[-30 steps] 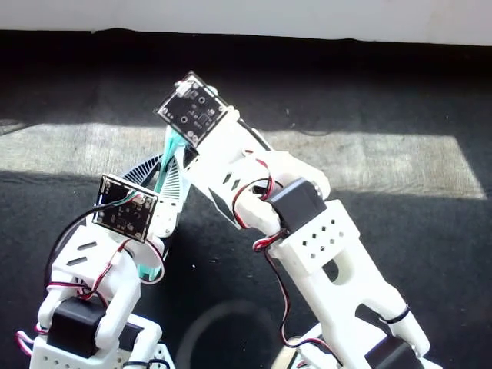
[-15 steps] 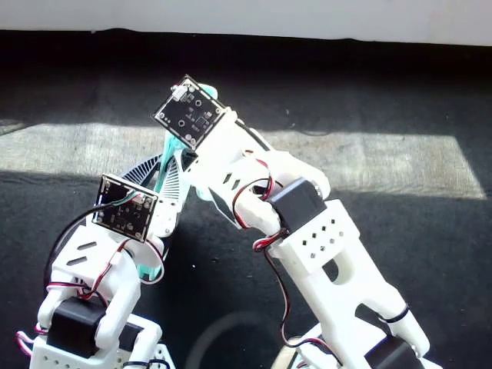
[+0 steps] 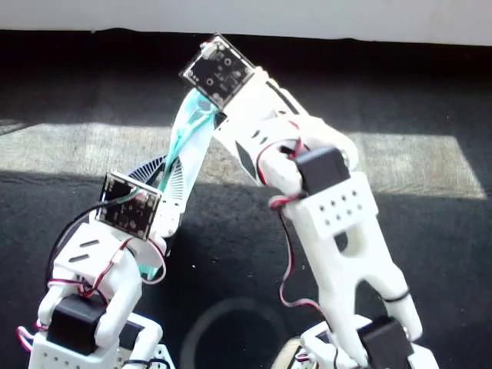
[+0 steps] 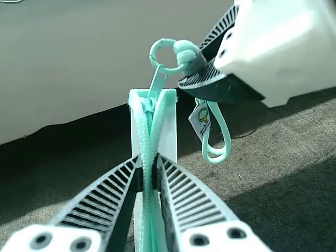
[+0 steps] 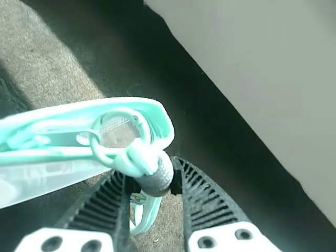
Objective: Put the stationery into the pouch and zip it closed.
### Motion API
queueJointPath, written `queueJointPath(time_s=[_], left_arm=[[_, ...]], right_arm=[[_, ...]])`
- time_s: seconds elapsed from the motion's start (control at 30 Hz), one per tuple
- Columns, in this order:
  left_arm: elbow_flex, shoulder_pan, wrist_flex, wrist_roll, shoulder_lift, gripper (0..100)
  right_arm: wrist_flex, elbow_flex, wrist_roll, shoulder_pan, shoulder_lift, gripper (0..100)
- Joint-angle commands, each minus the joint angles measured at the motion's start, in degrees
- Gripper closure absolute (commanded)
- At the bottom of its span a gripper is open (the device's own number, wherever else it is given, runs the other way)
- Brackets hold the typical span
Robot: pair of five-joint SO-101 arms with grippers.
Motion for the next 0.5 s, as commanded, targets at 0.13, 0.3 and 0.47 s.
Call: queueJointPath(time_s=[0.13, 0.3, 0.47], left_arm=[[-5.3, -0.4, 2.8, 0.5, 0.2, 99], [-7.1, -0.4, 4.3, 0.5, 0.2, 99], [-8.9, -0.4, 4.0, 0.5, 0.2, 99]], right_arm=[[-0.6, -2.9, 2.8, 3.3, 6.2, 99.2], [-2.6, -2.9, 4.0, 6.5, 9.2, 99.2], [-2.4, -2.9, 4.0, 7.1, 10.2, 99.2]])
